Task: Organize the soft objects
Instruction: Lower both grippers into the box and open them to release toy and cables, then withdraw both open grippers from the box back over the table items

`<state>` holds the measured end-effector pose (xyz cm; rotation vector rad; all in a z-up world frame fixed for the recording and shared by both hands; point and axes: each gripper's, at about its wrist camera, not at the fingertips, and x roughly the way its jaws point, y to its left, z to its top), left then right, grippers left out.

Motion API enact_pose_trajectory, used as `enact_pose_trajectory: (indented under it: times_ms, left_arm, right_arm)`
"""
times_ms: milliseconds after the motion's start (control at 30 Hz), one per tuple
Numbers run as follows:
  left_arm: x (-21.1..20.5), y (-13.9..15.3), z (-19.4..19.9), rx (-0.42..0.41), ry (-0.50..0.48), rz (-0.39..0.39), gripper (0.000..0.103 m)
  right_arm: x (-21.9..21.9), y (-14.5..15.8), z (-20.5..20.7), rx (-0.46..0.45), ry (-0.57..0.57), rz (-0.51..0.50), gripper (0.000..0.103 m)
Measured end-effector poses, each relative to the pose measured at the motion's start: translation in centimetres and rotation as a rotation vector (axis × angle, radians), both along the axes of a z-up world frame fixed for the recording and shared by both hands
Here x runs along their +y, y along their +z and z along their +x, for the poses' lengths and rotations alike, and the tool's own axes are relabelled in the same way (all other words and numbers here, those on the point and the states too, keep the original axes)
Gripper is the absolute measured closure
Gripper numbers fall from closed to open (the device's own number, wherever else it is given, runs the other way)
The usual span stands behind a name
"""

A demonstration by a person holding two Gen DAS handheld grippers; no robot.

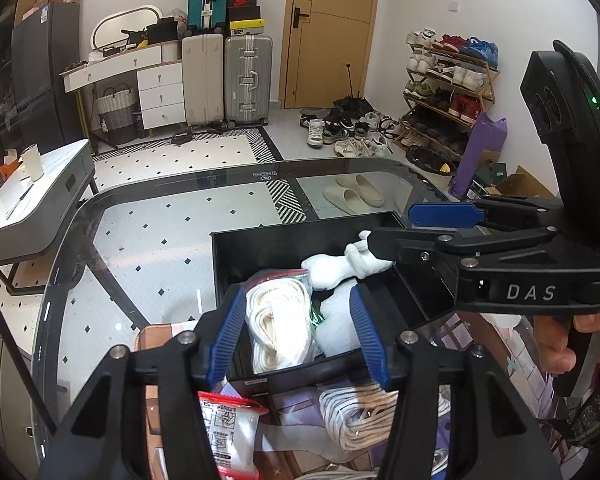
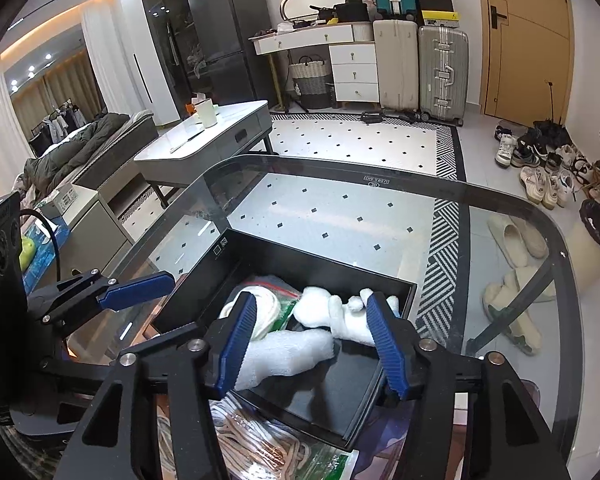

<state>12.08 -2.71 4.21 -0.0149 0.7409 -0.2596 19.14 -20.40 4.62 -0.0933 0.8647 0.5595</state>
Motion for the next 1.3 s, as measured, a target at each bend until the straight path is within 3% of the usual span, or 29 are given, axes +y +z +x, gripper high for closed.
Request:
enact_pose_trajectory:
  times_ms: [100, 133, 400, 1033, 1300]
  left_arm:
    - [0.3, 0.2, -0.7, -0.012, -0.002, -0.016, 0.011]
    - [0.4, 0.4, -0.9, -0.018, 0.0, -0.024, 0.01]
    - [1.2, 0.6, -2.7, -0.036, 0.023, -0.02, 0.002]
    - [2.9, -1.5, -7.3, -0.086, 0.096, -0.023, 0.0]
    - [2.5, -2.9, -9.1, -0.112, 0.083, -0.006, 0.0]
  right_arm:
    - [-0.3, 0.5, -0.6, -0.017, 0.003, 0.013, 0.02]
    - [-0.5, 0.7, -0.9, -0.025, 0.003, 0.012, 0.018]
    - [-1.9, 1.2, -3.6, -0.083, -0.002, 0.013, 0.005]
    - [-6.4, 0.5, -9.8, -0.258, -0.122, 0.145, 0.004]
    - [-7.2, -0.8, -11.6, -0.305, -0.129, 0.13, 0.004]
